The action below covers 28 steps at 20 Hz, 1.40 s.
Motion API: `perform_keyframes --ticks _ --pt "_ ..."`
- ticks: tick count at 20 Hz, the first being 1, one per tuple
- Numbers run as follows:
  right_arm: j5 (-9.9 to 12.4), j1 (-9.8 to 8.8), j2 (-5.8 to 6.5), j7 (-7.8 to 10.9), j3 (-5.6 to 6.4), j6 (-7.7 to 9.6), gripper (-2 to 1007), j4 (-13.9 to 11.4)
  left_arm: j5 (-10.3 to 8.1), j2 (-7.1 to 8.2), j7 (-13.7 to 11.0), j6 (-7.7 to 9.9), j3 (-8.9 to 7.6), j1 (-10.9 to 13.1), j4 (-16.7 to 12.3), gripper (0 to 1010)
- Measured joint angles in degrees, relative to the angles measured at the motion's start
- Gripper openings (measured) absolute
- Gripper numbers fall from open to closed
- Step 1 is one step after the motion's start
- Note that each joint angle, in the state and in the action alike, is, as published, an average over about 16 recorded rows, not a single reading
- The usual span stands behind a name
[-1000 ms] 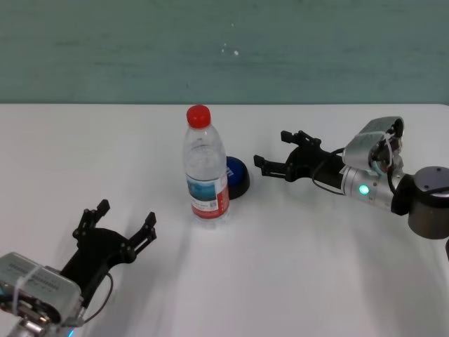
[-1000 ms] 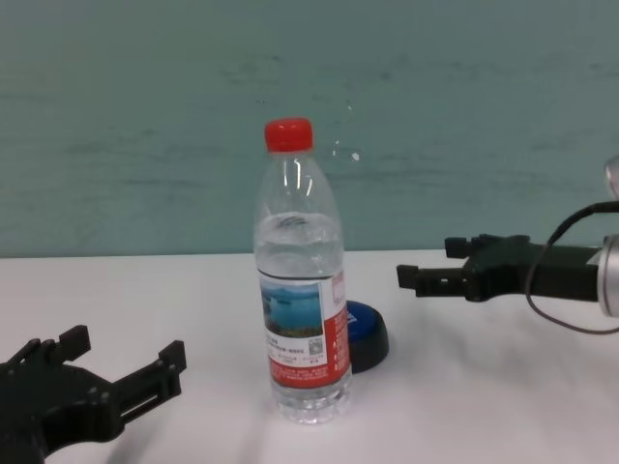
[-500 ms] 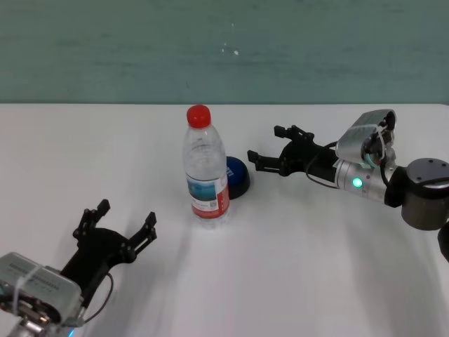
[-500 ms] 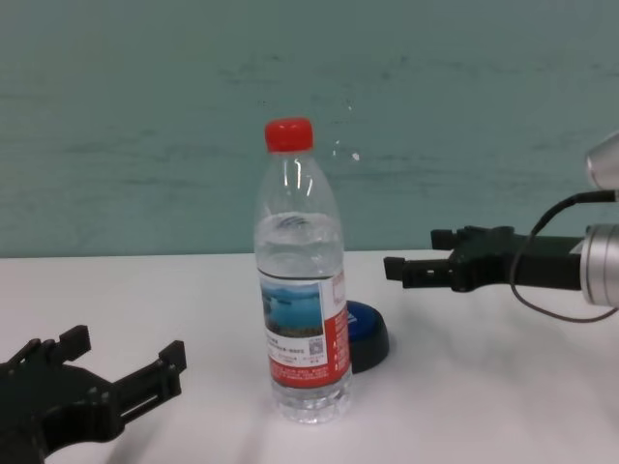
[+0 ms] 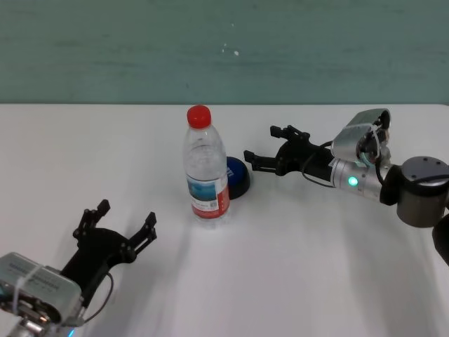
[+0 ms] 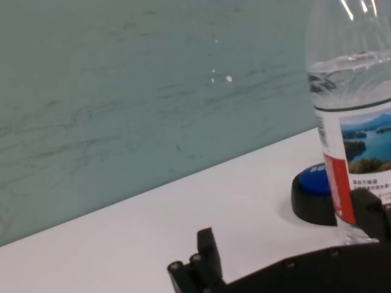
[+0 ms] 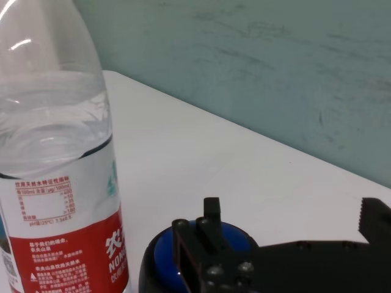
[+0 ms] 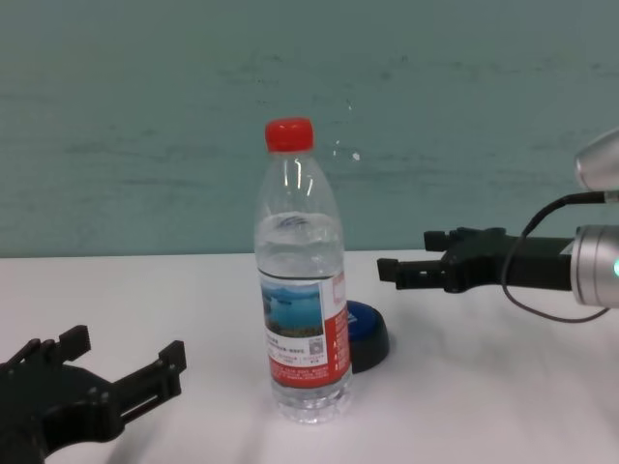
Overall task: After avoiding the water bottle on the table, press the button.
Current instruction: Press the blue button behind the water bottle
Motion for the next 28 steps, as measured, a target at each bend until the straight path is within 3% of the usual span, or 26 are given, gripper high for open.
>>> perform_keyframes --ticks 14,28 --pt "-0.46 2.31 -2.06 1.41 -0.56 -1.14 1004 4.75 0.0 0.0 0.0 0.0 0.0 0.0 0.0 1000" --pt "-0.59 3.07 -3.75 2.6 -0.32 -2.46 1004 9.72 0.0 0.0 0.0 0.0 0.0 0.0 0.0 1000"
